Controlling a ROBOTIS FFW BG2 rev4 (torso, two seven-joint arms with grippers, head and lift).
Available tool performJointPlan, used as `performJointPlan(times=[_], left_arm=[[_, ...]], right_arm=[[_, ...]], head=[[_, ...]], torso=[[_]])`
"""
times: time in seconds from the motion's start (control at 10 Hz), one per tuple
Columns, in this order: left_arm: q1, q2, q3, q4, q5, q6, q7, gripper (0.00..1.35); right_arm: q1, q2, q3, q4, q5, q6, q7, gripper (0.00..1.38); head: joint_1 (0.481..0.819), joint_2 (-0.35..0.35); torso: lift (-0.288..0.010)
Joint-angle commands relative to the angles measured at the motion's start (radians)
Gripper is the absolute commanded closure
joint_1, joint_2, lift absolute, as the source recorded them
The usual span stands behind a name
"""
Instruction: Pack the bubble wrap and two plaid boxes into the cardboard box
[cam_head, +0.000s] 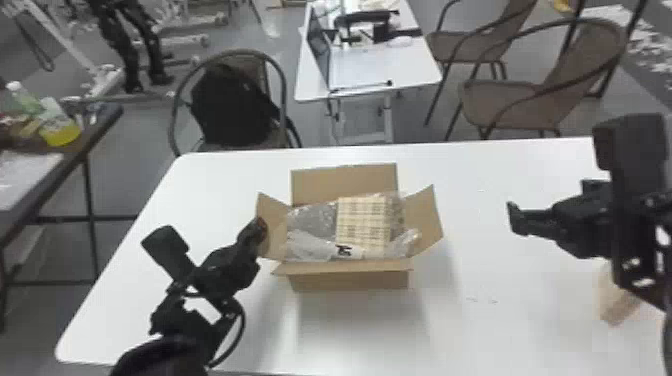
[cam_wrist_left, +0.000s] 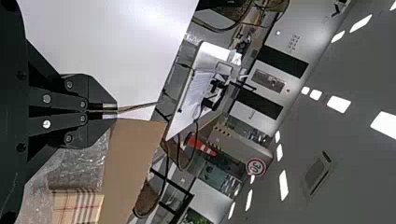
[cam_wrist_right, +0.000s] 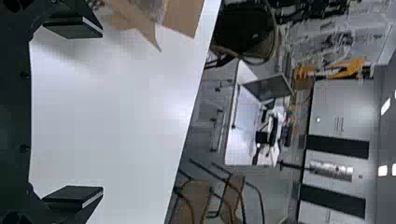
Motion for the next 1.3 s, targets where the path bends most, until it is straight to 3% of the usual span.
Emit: performJointPlan(times=[0.0,0.2,0.4,0.5,0.6,0.7,0.8,1.2], left_arm=[[0.008,-0.003,0.006,-0.002,0.000,-0.002,0.000,1.21],[0.022,-0.003,0.020,-0.003,0.008,-0.012,0.000,1.21],[0.027,-0.003,0.020,-0.003,0.019,-0.019,-0.002,1.21],[0.030,-0.003,0.020,-0.002,0.017,-0.023,-0.002,1.21],[0.034,-0.003,0.021,0.000,0.017,-0.025,-0.002,1.21],[0.040,-0.003,0.025,0.000,0.017,-0.028,-0.002,1.21],[0.040,-0.003,0.026,0.000,0.017,-0.028,-0.002,1.21],[0.040,-0.003,0.020,0.009,0.022,-0.039,-0.002,1.21]], right_arm=[[0.125,-0.001,-0.039,-0.084,0.003,0.007,-0.089,0.11],[0.240,-0.001,-0.054,-0.154,0.003,-0.001,-0.229,0.11],[0.327,0.006,-0.105,-0.150,-0.003,-0.044,-0.267,0.11],[0.390,0.010,-0.182,-0.097,-0.082,-0.188,-0.266,0.11],[0.431,-0.002,-0.280,0.023,-0.236,-0.360,-0.235,0.11],[0.438,-0.028,-0.289,0.097,-0.227,-0.434,-0.220,0.11],[0.430,-0.027,-0.292,0.164,-0.207,-0.515,-0.220,0.11],[0.269,-0.027,-0.309,0.414,-0.190,-0.635,-0.158,0.11]], head=[[0.695,0.133],[0.695,0.071],[0.695,0.051],[0.695,0.034],[0.695,0.020],[0.695,0.006],[0.695,-0.010],[0.695,-0.024]], torso=[[-0.087],[-0.087],[-0.087],[-0.087],[-0.087],[-0.087],[-0.087],[-0.087]])
